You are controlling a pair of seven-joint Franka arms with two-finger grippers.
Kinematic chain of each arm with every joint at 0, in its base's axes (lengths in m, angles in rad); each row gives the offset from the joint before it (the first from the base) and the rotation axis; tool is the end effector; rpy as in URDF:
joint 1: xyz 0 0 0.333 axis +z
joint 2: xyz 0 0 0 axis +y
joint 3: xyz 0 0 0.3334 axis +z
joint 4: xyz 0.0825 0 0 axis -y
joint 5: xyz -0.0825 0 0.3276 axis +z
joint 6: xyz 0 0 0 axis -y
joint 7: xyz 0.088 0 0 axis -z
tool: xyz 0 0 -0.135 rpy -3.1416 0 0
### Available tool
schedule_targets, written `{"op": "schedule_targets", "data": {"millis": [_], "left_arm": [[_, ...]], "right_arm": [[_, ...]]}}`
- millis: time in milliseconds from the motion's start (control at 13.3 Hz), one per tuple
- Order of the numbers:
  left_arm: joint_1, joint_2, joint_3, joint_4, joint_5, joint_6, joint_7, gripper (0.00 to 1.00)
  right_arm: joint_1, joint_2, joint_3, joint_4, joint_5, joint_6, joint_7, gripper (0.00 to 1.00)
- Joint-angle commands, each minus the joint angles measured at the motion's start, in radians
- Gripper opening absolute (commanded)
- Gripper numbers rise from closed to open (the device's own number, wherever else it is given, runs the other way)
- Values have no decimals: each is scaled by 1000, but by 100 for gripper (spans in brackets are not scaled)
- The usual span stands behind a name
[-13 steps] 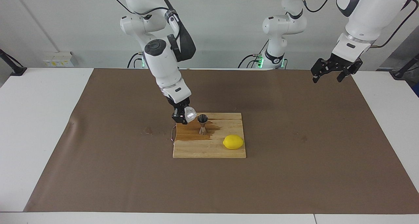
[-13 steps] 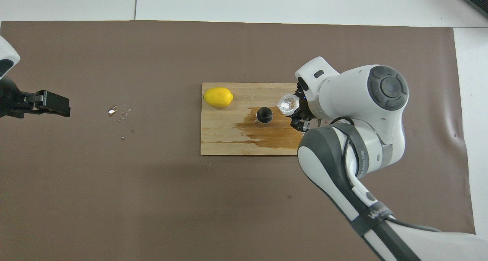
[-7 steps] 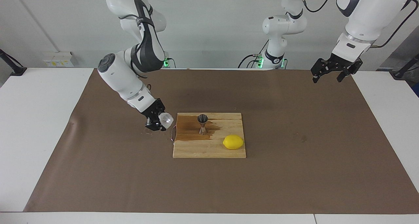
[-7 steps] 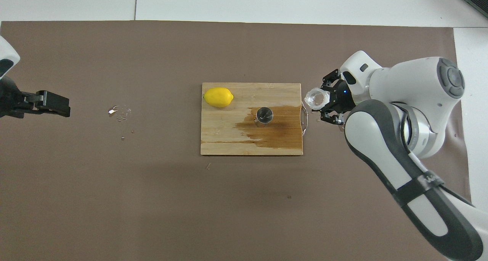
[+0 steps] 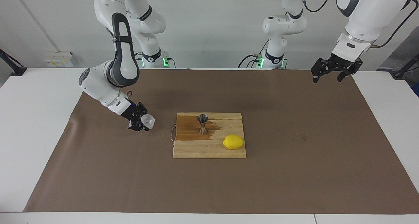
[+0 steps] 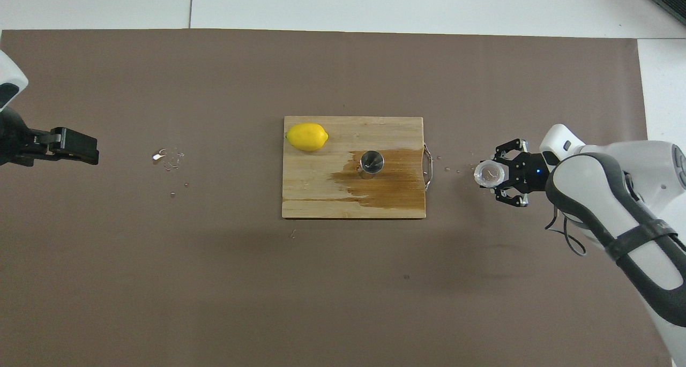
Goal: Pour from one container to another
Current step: 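Carry the white cup back and set it down with the right gripper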
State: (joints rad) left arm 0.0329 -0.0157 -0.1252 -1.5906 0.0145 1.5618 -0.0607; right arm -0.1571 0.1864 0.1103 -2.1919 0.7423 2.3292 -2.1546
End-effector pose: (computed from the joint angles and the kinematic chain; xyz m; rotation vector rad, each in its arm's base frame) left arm 0.4895 -0.0439 0.6126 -3.1237 0.0493 0.0186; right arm 0.5180 0.0001 0.3344 -1.9667 -1.9635 -0.6537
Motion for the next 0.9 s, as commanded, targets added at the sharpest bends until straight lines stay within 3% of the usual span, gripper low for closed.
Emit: {"op": "schedule_targets", "data": {"millis": [0, 150, 225, 376, 526, 826], "left_arm": [[2, -23, -1, -22, -1, -6, -8, 100], [2, -23, -1, -22, -1, -6, -8, 100], [2, -23, -1, -22, -1, -5, -8, 100], [2, -23, -1, -22, -1, -6, -8, 100], [2, -23, -1, -22, -1, -6, -8, 100], [2, -23, -1, -22, -1, -6, -8, 100]], "right_arm": [[-54, 36, 16, -20, 75, 15, -132, 20], [-58, 74, 16, -19, 161, 18, -235, 22], [-56, 79, 14, -17, 172, 19, -261, 27], [-56, 74, 14, -8, 172, 12, -246, 100], [-39, 27, 11, -9, 154, 7, -159, 100], [-13, -74, 11, -9, -47, -20, 150, 100]]}}
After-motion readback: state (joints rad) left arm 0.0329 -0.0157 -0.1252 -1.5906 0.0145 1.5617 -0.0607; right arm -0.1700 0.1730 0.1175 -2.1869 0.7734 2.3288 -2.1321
